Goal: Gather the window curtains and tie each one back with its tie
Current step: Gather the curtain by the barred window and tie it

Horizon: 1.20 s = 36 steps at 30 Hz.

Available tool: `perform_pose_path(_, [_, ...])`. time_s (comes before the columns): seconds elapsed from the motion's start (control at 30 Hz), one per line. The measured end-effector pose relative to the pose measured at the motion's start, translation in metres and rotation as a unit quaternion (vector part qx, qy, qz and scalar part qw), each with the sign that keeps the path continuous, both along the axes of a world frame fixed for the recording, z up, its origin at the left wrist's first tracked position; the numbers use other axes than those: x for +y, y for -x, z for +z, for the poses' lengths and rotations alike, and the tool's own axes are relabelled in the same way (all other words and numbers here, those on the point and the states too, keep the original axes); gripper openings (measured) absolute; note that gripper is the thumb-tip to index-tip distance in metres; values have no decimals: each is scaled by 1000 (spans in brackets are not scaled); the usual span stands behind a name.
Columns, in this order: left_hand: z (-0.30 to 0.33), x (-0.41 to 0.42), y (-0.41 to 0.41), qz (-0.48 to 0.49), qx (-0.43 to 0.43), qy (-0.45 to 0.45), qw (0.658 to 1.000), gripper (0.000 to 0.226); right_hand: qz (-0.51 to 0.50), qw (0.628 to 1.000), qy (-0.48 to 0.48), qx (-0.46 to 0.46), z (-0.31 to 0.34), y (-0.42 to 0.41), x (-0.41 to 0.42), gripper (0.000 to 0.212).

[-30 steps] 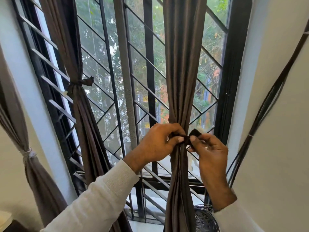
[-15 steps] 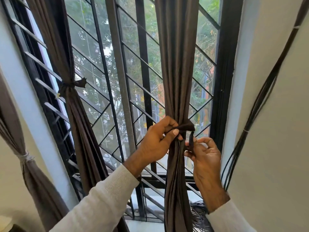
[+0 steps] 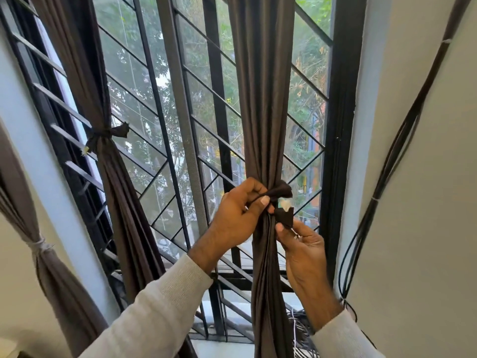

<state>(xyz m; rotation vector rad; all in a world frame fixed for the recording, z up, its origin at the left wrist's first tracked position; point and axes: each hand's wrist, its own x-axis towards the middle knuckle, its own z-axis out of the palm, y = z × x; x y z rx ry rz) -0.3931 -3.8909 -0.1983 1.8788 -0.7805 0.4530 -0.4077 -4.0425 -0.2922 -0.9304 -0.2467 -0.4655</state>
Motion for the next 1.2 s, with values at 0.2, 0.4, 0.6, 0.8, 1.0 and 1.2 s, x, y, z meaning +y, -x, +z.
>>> perform_pose_path(0.2, [2,7,7,65,-59,-25,996,8,-22,999,-32,-5,6,9,2,56])
perform_pose_path(0.4, [2,9,16,160,-189,-103,963,11,-147,977,119,-98,25,23,2,19])
perform_pose_path(0.6, [15,9,28,83,-239,-149,956,16,-169,973,122,-95,47,27,-6,18])
perform_pose_path(0.8, [6,-1,5,19,-94,-11,995,23,-84,987,135,17,54,7,-7,27])
perform_pose_path(1.0, [3,3,-43,64,-20,75,995,39,-63,969,220,91,84,-41,-49,23])
perform_pose_path(1.2, [4,-16,-89,85,17,147,985,34,-71,971,222,46,91,-54,-43,25])
